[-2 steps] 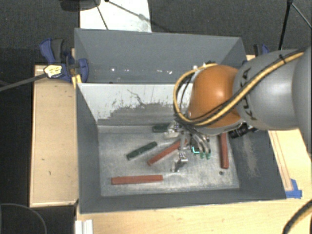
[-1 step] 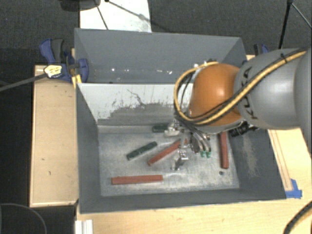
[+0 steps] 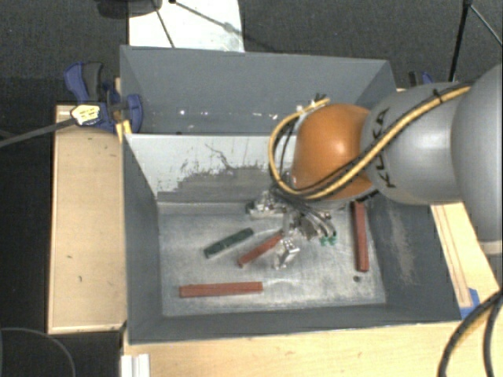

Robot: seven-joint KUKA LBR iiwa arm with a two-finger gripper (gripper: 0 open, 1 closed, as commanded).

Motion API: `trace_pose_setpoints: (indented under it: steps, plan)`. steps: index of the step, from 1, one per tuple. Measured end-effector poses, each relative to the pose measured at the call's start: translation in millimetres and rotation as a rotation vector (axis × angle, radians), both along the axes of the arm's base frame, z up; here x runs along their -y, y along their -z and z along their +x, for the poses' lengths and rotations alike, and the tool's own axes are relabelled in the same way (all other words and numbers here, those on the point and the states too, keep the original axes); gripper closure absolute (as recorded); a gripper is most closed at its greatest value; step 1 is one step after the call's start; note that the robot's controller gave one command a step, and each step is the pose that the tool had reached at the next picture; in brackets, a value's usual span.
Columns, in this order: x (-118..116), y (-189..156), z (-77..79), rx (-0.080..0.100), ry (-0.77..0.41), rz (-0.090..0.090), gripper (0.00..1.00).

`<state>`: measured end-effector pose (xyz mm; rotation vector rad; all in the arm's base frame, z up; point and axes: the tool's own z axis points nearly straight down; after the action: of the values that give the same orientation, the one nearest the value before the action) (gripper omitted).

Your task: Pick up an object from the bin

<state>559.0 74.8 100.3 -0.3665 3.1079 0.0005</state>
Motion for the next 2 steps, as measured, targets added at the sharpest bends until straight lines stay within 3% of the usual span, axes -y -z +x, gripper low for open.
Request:
trace_pose_setpoints:
  steps: [1,2]
  plan:
    - [-10,27,11.8,-0.008,-0.107,-0.002,0.0]
    - [-10,4,-3.5,-0.012,-0.146,-0.002,0.0]
